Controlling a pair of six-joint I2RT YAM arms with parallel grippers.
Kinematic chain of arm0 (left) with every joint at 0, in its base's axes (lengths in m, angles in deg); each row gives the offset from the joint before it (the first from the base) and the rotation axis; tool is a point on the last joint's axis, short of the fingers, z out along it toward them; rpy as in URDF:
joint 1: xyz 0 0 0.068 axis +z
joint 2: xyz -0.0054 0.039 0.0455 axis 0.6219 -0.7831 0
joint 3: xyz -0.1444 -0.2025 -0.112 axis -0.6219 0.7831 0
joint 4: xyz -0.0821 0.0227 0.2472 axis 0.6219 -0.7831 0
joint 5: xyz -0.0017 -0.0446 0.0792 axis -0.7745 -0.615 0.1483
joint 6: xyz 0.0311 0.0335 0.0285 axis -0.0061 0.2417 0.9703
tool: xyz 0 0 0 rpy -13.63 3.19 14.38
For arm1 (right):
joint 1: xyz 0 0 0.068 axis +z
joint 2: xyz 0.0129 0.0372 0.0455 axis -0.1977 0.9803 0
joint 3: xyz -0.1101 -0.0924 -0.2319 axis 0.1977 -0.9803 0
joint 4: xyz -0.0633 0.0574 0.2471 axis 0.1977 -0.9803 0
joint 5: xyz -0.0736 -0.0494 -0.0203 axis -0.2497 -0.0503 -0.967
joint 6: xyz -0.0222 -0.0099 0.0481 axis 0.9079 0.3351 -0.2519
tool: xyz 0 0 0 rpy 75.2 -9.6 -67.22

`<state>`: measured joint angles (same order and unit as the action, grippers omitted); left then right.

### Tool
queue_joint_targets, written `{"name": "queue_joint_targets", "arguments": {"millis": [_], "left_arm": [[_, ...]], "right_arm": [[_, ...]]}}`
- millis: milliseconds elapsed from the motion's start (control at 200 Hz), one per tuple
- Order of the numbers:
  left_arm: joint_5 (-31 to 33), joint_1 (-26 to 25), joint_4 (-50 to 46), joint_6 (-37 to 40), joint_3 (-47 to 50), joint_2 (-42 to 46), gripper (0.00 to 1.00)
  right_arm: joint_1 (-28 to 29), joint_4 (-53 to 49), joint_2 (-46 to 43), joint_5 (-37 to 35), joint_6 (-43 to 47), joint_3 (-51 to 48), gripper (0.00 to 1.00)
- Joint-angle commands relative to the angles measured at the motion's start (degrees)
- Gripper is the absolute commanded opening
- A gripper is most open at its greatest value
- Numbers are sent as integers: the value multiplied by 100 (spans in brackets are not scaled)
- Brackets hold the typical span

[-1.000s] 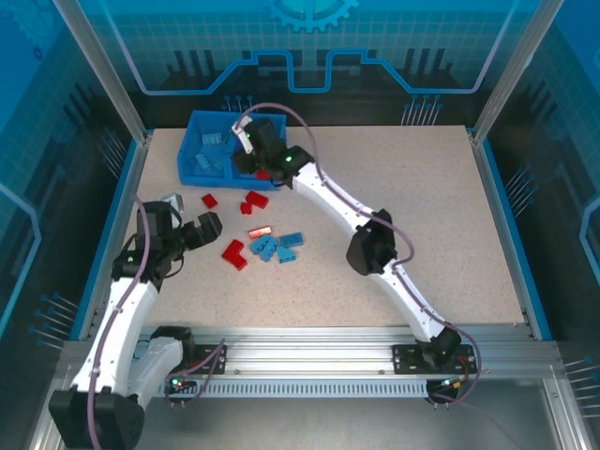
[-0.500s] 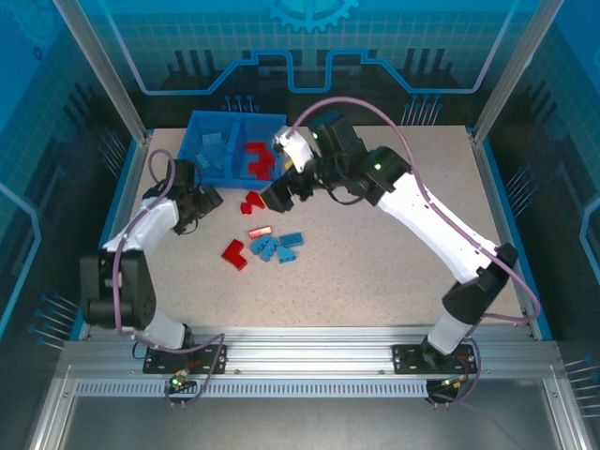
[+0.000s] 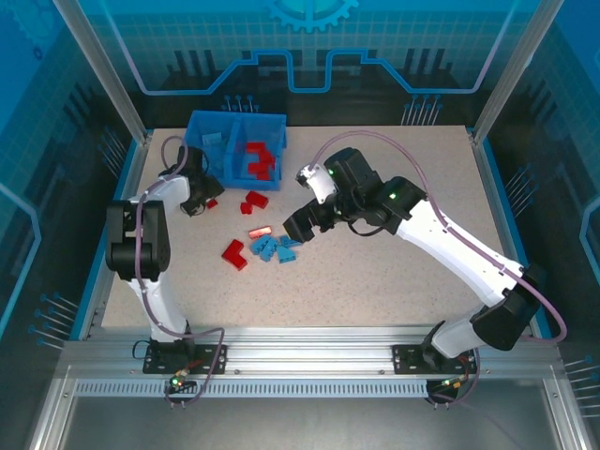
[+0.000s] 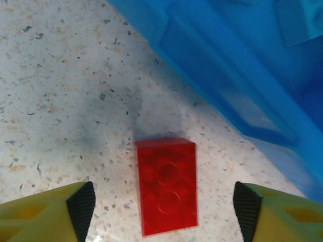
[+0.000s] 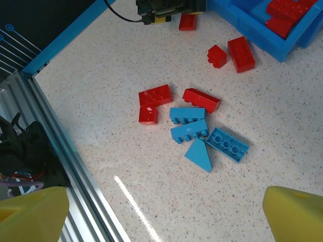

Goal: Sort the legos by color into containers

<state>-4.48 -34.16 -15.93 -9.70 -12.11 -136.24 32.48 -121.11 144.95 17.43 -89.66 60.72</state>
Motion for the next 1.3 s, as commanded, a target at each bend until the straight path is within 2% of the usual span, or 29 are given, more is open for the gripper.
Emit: {"name": "queue_joint_targets", "arguments": {"millis": [0, 215, 440, 705, 885, 930, 965, 1045, 1111, 1181, 1296], "left_arm": [[-323, 132, -47, 38, -200, -215, 70], [-337, 133, -472, 82, -375, -340, 58], [-492, 133, -629, -15, -240, -162, 36], [-591, 98, -843, -25, -43, 822, 34], [-494, 19, -1011, 91, -22, 1122, 33], [-507, -3, -970, 95, 33, 1163, 35], [-494, -20, -953, 102, 42, 1163, 41], [-419, -43, -971, 127, -23, 1026, 65], [-415, -50, -951, 88, -92, 889, 77], [-396, -58, -877, 37, -172, 718, 81], [-248, -87, -967, 96, -459, 353, 81]], "right_arm": [[57, -6, -202, -100, -135, -33, 100], [66, -51, -77, -8, -150, 149, 100], [68, -82, 60, 63, -130, 175, 100], [94, 8, 205, 351, -117, 330, 100], [120, 11, 296, 388, -143, 377, 100], [128, -2, 298, 393, -153, 377, 100], [128, 8, 298, 384, -161, 369, 100], [154, 0, 280, 363, -170, 356, 100], [157, -22, 273, 346, -164, 365, 100], [169, -60, 263, 301, -146, 376, 100], [178, -110, 232, 265, -135, 377, 100]]}}
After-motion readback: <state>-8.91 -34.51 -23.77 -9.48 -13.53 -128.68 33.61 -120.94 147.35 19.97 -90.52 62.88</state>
